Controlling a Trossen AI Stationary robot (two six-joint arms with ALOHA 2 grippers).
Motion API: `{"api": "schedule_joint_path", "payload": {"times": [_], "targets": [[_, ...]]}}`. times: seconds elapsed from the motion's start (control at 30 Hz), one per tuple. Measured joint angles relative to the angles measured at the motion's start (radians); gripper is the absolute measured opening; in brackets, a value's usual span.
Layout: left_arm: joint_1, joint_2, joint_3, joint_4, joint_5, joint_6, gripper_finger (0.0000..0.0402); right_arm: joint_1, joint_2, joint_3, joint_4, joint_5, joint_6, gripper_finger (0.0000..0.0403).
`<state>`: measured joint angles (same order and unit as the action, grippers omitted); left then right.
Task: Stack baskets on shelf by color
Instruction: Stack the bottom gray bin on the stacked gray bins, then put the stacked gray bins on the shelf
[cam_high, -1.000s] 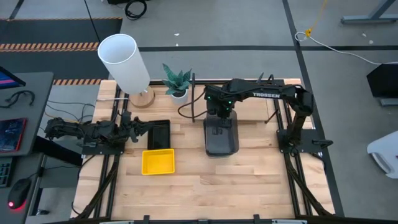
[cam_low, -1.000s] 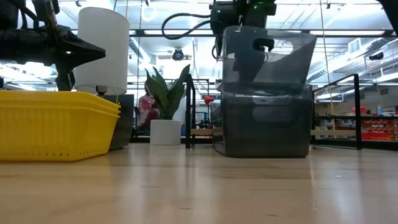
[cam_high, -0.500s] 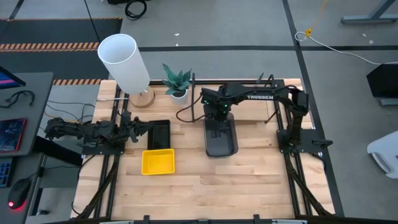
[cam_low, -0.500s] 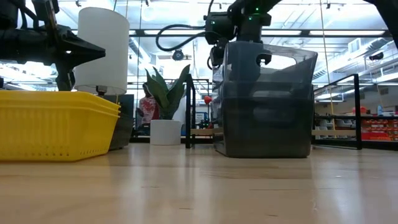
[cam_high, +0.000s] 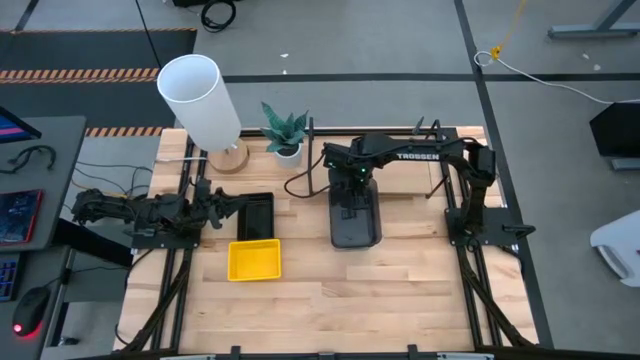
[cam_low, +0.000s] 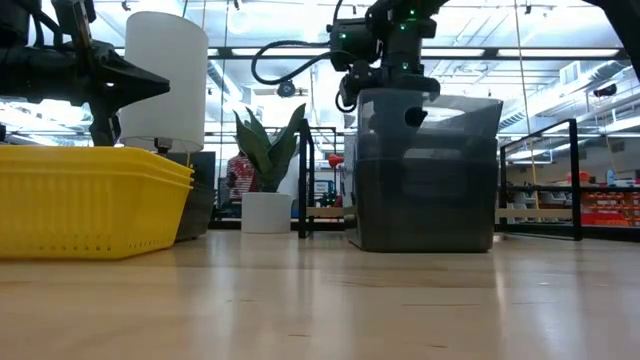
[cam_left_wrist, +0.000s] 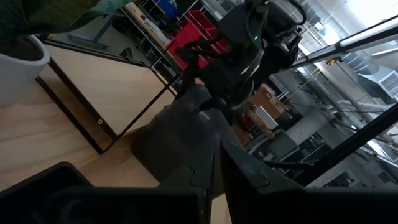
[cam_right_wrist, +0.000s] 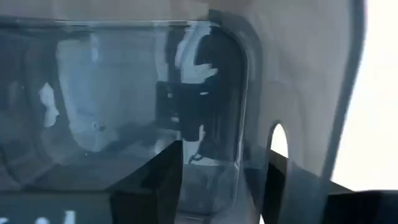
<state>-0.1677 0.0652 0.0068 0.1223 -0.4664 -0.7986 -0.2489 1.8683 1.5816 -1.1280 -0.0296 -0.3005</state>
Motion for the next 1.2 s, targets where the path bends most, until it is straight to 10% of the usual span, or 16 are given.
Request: {"api": "schedule_joint_path", "payload": {"times": [1.2], "targets": [[0.0, 0.0, 0.0, 0.0, 0.0, -0.001, 0.0034, -0.03, -0.002, -0.193, 0.322, -0.014, -0.127, 0.0199]]}}
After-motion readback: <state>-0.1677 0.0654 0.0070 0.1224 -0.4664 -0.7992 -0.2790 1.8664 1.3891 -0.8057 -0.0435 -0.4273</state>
